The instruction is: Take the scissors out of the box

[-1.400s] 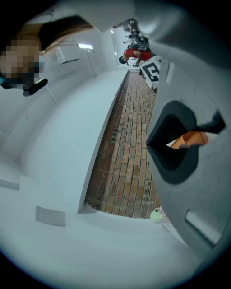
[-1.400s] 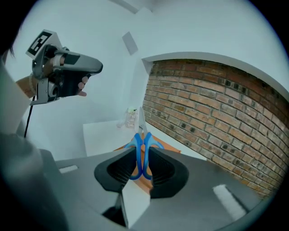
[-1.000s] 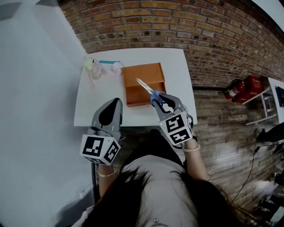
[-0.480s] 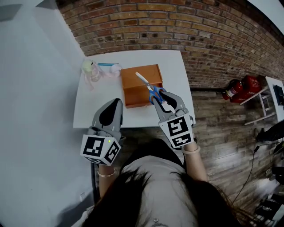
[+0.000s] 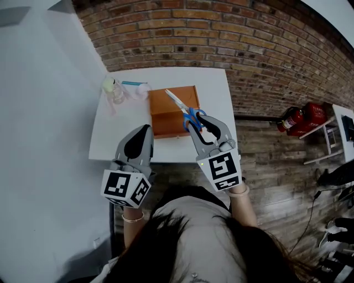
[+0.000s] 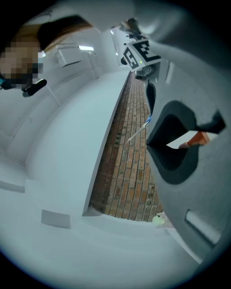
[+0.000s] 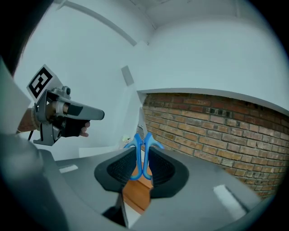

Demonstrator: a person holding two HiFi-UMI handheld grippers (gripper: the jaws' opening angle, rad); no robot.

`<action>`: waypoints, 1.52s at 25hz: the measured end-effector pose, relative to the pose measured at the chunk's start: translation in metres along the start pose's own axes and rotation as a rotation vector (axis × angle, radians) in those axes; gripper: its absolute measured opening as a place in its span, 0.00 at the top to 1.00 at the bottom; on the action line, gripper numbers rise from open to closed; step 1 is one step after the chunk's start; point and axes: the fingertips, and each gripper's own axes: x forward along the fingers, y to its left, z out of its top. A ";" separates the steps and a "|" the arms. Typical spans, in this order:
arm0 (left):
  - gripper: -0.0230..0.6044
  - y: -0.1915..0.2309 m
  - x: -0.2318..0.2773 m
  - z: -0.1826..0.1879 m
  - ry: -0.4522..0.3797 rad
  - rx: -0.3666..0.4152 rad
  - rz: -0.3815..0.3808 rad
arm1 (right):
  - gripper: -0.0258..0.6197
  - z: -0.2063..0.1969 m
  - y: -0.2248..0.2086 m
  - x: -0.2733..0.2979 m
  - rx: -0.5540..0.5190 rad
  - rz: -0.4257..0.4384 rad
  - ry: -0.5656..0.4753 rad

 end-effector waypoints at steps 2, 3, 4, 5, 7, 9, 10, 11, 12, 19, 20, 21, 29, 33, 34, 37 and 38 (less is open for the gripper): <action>0.96 -0.005 0.001 0.002 0.000 -0.003 0.008 | 0.81 0.004 -0.004 -0.005 0.005 0.007 -0.011; 0.96 -0.007 0.002 0.002 0.000 -0.006 0.012 | 0.81 0.005 -0.006 -0.008 0.006 0.010 -0.016; 0.96 -0.009 0.003 0.002 0.001 -0.007 0.016 | 0.81 0.006 -0.007 -0.011 0.008 0.013 -0.021; 0.96 -0.012 0.004 0.002 0.002 -0.007 0.019 | 0.81 0.008 -0.010 -0.014 0.009 0.014 -0.027; 0.96 -0.017 0.007 0.001 0.004 -0.007 0.023 | 0.81 0.010 -0.015 -0.020 0.016 0.012 -0.041; 0.96 -0.022 0.010 0.001 0.007 -0.005 0.024 | 0.81 0.012 -0.019 -0.026 0.025 0.010 -0.058; 0.96 -0.026 0.011 0.000 0.009 -0.003 0.025 | 0.81 0.012 -0.022 -0.029 0.029 0.009 -0.066; 0.96 -0.029 0.013 0.000 0.011 -0.001 0.025 | 0.81 0.013 -0.024 -0.032 0.033 0.008 -0.074; 0.96 -0.033 0.015 0.000 0.012 0.001 0.024 | 0.81 0.014 -0.026 -0.036 0.033 0.008 -0.082; 0.96 -0.048 0.029 0.002 0.015 0.007 0.017 | 0.81 0.028 -0.040 -0.054 0.026 0.009 -0.142; 0.96 -0.049 0.031 0.002 0.016 0.008 0.015 | 0.81 0.030 -0.042 -0.055 0.020 0.008 -0.150; 0.96 -0.051 0.033 0.001 0.018 0.009 0.012 | 0.81 0.032 -0.043 -0.057 0.017 0.005 -0.158; 0.96 -0.067 0.051 0.003 0.021 0.021 -0.015 | 0.81 0.035 -0.066 -0.067 0.039 -0.019 -0.203; 0.96 -0.069 0.055 0.004 0.021 0.030 -0.021 | 0.81 0.034 -0.072 -0.068 0.048 -0.028 -0.216; 0.96 -0.070 0.056 0.004 0.021 0.033 -0.022 | 0.81 0.034 -0.073 -0.068 0.050 -0.029 -0.219; 0.96 -0.071 0.058 0.005 0.023 0.041 -0.024 | 0.81 0.034 -0.075 -0.067 0.056 -0.031 -0.226; 0.96 -0.071 0.059 0.005 0.024 0.042 -0.024 | 0.81 0.034 -0.076 -0.066 0.059 -0.031 -0.228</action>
